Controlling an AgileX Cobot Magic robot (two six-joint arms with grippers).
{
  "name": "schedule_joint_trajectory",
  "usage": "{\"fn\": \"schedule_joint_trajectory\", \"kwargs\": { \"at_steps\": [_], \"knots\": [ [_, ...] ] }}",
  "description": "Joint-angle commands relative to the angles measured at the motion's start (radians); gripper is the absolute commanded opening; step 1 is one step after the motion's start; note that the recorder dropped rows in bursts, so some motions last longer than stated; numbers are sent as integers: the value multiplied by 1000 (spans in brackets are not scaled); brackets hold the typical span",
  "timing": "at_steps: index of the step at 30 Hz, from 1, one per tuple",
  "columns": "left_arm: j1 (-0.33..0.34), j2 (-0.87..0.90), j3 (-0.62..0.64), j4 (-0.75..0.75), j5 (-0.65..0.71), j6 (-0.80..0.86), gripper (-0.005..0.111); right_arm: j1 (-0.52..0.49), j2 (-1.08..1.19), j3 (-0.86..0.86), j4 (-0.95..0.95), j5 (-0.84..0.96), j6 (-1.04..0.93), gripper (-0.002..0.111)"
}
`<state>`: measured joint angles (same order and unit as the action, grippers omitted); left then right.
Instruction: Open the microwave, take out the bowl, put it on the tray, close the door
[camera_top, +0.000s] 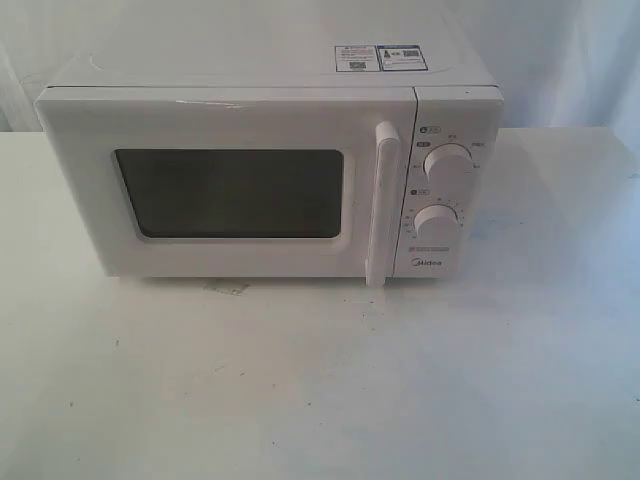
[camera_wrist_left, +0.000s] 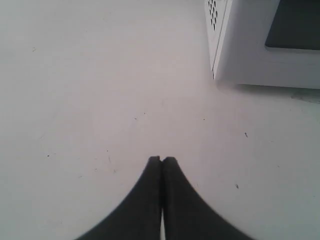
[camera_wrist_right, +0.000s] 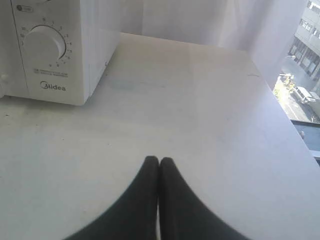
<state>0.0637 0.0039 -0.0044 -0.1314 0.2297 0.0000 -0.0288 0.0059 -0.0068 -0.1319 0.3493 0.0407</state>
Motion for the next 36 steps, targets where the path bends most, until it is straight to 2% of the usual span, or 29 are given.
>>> {"fn": "schedule_joint_trajectory", "kwargs": {
  "at_steps": [1, 36],
  "knots": [
    [-7, -4, 4, -2, -4, 0, 0, -7, -6, 7, 2, -6, 0, 0],
    [-7, -4, 4, -2, -4, 0, 0, -7, -6, 7, -7, -25, -13, 0]
  ]
}}
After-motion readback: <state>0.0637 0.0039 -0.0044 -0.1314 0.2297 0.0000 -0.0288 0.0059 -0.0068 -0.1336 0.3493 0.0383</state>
